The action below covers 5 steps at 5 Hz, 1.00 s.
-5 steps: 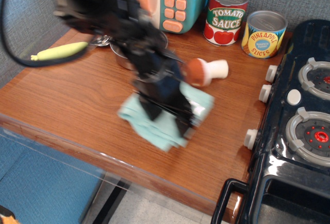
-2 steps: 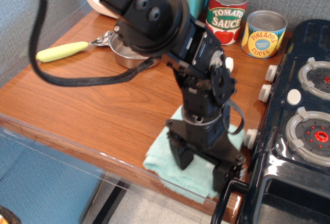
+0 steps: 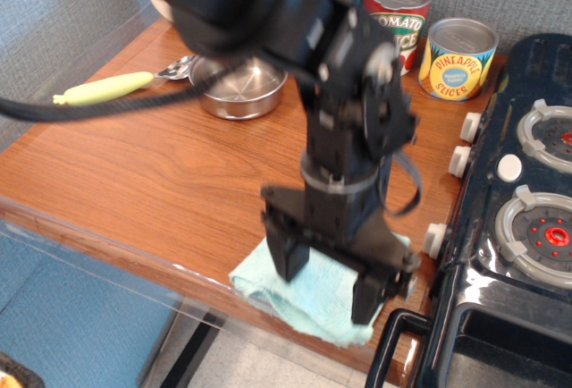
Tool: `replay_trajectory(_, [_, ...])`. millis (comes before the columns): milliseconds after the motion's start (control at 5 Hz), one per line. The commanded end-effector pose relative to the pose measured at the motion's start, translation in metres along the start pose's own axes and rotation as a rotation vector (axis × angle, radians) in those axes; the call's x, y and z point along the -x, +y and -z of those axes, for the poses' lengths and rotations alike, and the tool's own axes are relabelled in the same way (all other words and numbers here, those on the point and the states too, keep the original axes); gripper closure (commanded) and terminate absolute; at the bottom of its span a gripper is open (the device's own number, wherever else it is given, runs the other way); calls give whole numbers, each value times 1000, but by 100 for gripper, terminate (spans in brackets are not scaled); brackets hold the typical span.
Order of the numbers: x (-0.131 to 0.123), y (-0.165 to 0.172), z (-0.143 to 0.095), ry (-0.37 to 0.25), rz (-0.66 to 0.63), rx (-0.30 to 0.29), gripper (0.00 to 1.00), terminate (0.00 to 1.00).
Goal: Move the blue towel to the front right corner of the table
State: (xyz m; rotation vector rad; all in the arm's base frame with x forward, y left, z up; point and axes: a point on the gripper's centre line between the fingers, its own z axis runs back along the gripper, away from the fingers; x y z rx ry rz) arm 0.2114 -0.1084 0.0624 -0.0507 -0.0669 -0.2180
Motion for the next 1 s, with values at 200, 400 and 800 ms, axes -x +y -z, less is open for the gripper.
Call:
replay_trajectory(200, [9,-12,-57,-80,-5,-108,0,0])
replay_trajectory(400, [9,-12,-57,-80,-5,-108,0,0])
replay_trajectory(800, [9,-12,-57,-80,-5,-108,0,100])
